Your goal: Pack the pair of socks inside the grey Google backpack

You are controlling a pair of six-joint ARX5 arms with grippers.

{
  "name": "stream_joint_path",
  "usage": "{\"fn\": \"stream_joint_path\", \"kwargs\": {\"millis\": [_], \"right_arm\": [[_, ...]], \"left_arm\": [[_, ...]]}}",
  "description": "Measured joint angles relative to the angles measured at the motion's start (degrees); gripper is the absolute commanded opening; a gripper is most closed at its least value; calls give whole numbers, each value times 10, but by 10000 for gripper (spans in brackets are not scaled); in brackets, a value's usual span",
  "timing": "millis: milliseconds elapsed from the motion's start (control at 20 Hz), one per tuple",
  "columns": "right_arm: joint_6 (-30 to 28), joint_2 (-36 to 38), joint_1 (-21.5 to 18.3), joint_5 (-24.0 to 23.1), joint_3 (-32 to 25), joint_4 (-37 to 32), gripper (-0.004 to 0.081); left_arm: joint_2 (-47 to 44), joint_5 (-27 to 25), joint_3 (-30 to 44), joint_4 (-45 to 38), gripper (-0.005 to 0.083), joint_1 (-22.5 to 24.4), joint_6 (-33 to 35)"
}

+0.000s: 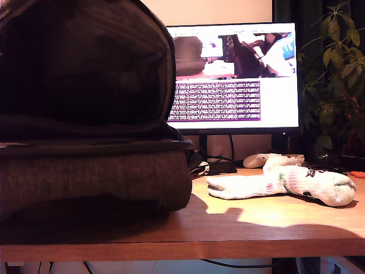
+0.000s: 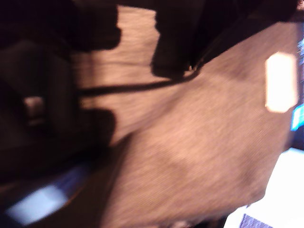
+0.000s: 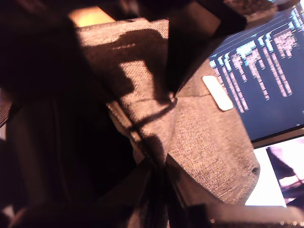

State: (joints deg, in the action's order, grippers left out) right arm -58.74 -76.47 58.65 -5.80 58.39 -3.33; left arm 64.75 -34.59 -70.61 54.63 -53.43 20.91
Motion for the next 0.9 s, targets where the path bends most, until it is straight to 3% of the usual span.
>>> {"fn": "stream_joint_path", "kwargs": {"millis": [50,100,250,300,400,600,700,900], "right_arm": [[0,0,0,0,0,-2,-13],[0,0,0,0,1,1,-13],[0,0,1,0,9,8,-13],[0,0,3,-1,9,10,-12],[0,0,4,-10,9,12,37],[0,0,7,-19,20,42,350],[0,0,7,-21,31,52,389],[10,2,17,-35,34,87,388]], "left_arm": [[0,0,0,-4,561,5,0],[0,2,0,-6,468,10,0],[0,21,0,-7,27,17,0],[0,29,0,-6,-13,17,6],[0,33,0,-7,-24,17,17],[0,34,0,-2,-24,17,32],[0,35,0,0,-24,20,37],[0,36,0,5,-24,22,47]]}}
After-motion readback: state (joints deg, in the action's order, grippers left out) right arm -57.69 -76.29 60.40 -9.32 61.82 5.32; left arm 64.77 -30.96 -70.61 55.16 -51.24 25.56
